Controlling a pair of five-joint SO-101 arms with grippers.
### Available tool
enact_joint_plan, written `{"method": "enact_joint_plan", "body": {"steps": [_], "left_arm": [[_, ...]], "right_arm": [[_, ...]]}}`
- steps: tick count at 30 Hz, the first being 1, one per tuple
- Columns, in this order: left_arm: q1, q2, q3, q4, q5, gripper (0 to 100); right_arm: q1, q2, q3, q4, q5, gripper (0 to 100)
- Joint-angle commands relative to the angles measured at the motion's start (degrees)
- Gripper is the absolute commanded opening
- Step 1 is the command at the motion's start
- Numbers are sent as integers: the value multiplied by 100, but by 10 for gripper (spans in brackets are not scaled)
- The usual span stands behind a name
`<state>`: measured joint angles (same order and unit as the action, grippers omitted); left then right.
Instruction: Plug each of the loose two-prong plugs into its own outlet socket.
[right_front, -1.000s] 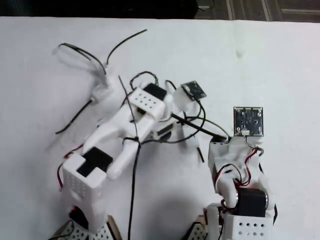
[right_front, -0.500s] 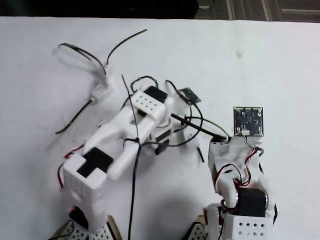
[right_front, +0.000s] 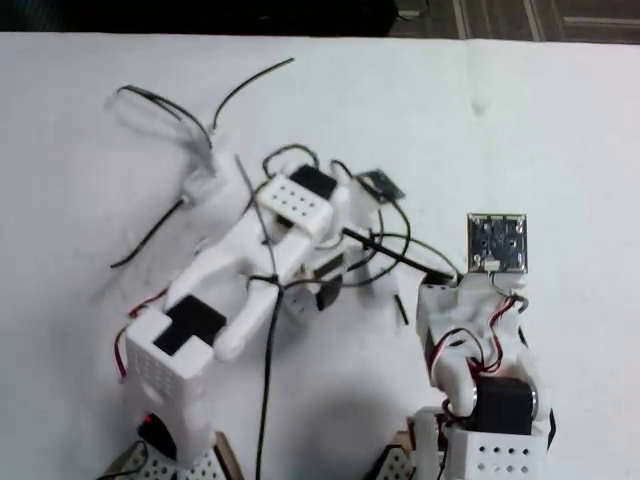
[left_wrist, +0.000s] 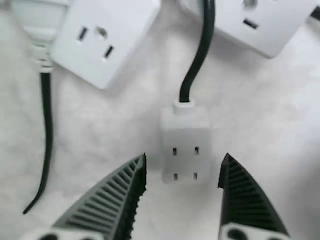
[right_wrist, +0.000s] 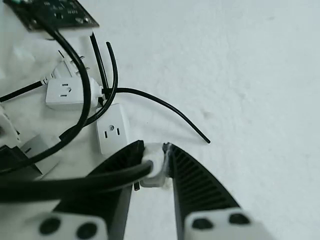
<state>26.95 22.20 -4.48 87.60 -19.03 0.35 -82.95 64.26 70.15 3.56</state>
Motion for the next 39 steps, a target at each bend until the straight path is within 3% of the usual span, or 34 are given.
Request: {"method": "enact_joint_plan", "body": {"steps": [1,8,13,19,24,28,39], "left_arm": [[-233,-198,-818,501,26,238],[-936,-1525,-1363,1029,-9,221],[-1763,-2580,-879,993,-44,34],[-2651,-3697,387,809,-484,23],[-3653,-4813,1741,-97,-501,22],[-4259,-5622,3015,-818,-492,23],[-5411,-6290,5591,-2971,-457,23]], "right_arm": [[13,-31,-18,13,18,17],[22,-31,-18,13,18,17],[-22,-66,-149,-22,18,17],[-1332,-22,-721,136,-26,17],[-2800,-13,-738,163,-44,17],[-3512,321,-738,75,-44,17],[-4101,2607,-774,-1059,-44,17]]}}
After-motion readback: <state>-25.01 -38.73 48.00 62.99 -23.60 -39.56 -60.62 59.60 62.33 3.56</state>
